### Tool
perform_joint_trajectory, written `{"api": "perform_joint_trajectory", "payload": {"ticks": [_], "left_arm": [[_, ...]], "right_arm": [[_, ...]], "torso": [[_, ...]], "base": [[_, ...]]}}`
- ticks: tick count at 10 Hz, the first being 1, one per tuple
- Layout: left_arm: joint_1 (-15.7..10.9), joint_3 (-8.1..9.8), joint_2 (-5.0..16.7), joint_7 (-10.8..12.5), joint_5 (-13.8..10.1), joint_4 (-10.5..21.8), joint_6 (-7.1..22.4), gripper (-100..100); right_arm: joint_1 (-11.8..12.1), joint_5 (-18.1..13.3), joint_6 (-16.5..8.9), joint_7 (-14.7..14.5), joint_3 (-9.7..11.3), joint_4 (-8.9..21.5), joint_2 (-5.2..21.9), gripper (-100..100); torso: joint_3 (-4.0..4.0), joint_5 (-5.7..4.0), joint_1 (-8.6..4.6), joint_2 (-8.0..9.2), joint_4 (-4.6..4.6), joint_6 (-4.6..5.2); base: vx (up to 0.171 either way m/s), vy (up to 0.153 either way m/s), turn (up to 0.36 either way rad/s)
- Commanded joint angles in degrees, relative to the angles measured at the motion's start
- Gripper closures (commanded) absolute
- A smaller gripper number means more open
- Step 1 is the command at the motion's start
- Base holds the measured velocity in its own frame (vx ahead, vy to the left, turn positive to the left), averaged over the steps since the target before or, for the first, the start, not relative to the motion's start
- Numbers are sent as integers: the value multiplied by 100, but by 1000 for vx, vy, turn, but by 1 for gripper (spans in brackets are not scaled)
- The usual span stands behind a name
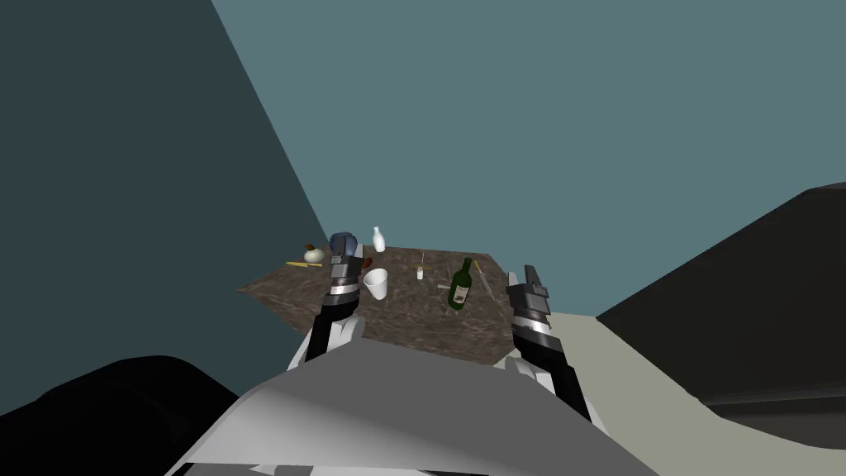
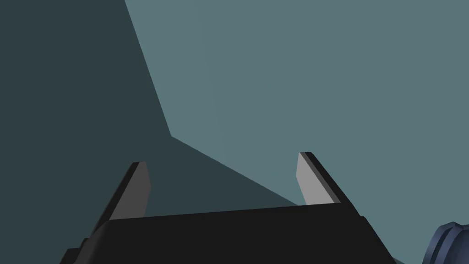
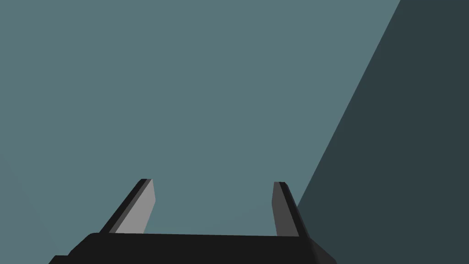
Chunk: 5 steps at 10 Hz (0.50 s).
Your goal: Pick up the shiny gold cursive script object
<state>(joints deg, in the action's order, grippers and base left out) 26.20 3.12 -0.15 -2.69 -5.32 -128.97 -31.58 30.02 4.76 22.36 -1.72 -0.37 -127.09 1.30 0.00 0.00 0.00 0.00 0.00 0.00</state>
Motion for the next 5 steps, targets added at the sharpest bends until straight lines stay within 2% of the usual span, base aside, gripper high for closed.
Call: {"api": "perform_joint_trajectory", "payload": {"ticks": [1,5], "left_arm": [[-44,12,181,-23,-36,-16,51,-100],[-303,92,805,-128,-251,-54,403,-100]], "right_arm": [[0,0,0,0,0,0,0,0],[-1,0,0,0,1,0,0,0]], "torso": [[0,0,0,0,0,0],[12,-1,-4,21,5,2]], "base": [[-18,-5,-89],[-54,-14,-180]]}}
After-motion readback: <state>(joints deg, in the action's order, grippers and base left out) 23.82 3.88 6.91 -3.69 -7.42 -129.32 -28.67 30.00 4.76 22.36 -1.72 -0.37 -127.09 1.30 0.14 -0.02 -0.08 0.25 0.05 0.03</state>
